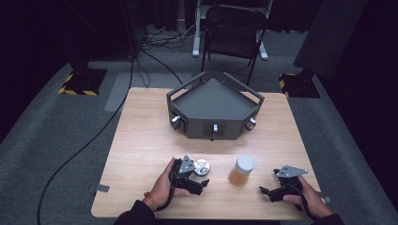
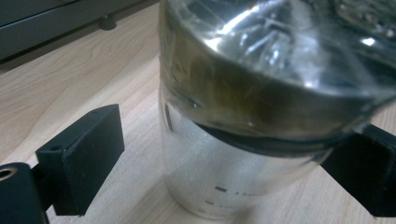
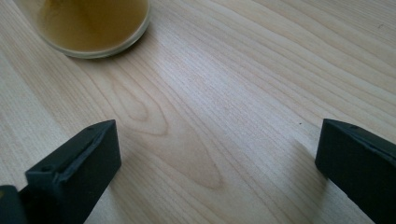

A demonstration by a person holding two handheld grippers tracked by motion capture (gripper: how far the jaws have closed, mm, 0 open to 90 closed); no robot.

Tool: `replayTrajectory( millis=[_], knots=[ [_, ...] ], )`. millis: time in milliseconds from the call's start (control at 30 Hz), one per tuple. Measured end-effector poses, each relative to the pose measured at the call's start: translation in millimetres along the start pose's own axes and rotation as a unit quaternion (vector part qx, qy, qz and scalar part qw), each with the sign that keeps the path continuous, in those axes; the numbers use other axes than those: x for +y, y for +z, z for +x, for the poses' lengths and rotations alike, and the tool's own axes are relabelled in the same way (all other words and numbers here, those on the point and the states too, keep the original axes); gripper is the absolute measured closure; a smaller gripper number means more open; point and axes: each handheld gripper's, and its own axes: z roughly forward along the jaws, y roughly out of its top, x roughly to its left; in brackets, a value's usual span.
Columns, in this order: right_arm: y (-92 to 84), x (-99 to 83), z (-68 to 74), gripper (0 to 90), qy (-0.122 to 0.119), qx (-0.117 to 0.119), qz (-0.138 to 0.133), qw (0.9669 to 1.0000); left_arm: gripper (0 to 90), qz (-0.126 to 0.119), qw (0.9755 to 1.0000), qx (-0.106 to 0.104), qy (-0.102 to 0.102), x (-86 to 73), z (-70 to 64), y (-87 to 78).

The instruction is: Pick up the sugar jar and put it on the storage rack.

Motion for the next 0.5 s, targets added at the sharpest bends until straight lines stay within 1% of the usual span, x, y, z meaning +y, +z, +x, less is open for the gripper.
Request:
replayTrajectory(
  millis=[33,67,167,233,333,400,467,500],
  knots=[
    [0.0,0.0,0.0,0.0,0.0,0.0,0.0,1.0,6.6,0.001,1.0,0.001,0.002,0.4,-0.4,0.3],
    [0.0,0.0,0.0,0.0,0.0,0.0,0.0,1.0,6.6,0.001,1.0,0.007,0.004,0.7,-2.1,0.3],
    [0.0,0.0,0.0,0.0,0.0,0.0,0.0,1.0,10.8,-0.004,1.0,0.006,0.005,0.1,-1.9,-0.4],
    [0.0,0.0,0.0,0.0,0.0,0.0,0.0,1.0,12.7,-0.007,1.0,-0.003,0.002,0.0,1.0,-0.6],
    [0.0,0.0,0.0,0.0,0.0,0.0,0.0,1.0,17.3,-0.002,0.9999,-0.012,0.006,1.8,3.1,1.6],
    [0.0,0.0,0.0,0.0,0.0,0.0,0.0,1.0,21.2,0.002,0.9998,-0.016,0.014,3.4,4.3,2.8],
    [0.0,0.0,0.0,0.0,0.0,0.0,0.0,1.0,23.7,0.001,0.9996,-0.025,0.016,3.3,7.7,2.8],
    [0.0,0.0,0.0,0.0,0.0,0.0,0.0,1.0,25.4,0.001,0.9993,-0.027,0.026,3.6,8.3,2.3]
  ],
)
